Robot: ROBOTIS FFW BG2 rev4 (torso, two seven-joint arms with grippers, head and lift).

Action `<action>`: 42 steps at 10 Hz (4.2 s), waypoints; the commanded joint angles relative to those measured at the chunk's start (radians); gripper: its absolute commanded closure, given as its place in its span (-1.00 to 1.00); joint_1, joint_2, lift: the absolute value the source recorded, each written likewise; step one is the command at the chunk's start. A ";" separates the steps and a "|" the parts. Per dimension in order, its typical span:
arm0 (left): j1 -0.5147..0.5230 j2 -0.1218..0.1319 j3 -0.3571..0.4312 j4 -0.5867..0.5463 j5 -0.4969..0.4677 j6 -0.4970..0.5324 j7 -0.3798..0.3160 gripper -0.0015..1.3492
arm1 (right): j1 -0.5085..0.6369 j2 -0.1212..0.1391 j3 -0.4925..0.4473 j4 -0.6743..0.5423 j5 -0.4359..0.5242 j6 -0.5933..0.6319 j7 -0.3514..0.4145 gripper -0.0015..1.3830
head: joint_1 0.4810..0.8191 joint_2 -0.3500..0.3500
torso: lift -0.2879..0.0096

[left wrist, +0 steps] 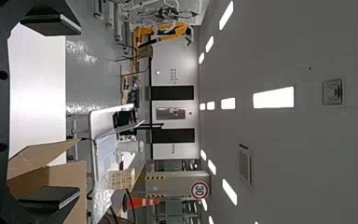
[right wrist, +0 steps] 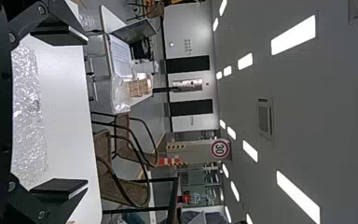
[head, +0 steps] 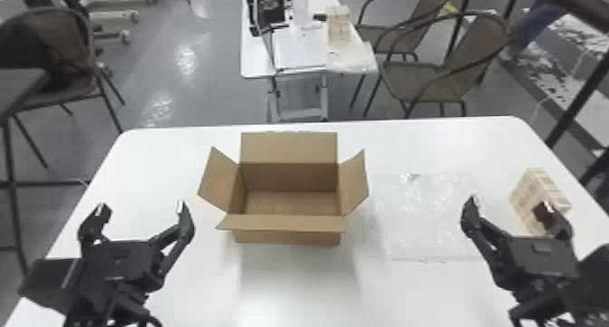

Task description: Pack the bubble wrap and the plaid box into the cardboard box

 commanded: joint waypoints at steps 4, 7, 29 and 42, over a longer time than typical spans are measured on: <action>0.000 -0.003 0.002 0.001 -0.002 -0.002 0.001 -0.86 | 0.003 0.002 0.001 -0.001 0.002 0.000 -0.004 -0.70 | 0.27 0.13 | 0.27; 0.000 -0.003 0.002 0.001 -0.002 -0.002 0.001 -0.85 | 0.005 0.002 0.001 -0.002 0.002 0.000 -0.009 -0.70 | 0.27 0.13 | 0.27; -0.664 0.265 0.057 0.264 0.504 1.179 -0.518 -0.72 | -0.052 -0.044 0.080 0.050 -0.038 0.011 -0.007 -0.64 | 0.27 0.03 | 0.27; -0.644 0.239 0.080 0.256 0.515 1.272 -0.440 0.81 | -0.043 -0.066 0.084 0.064 -0.077 0.012 0.014 -0.64 | 0.27 0.04 | 0.27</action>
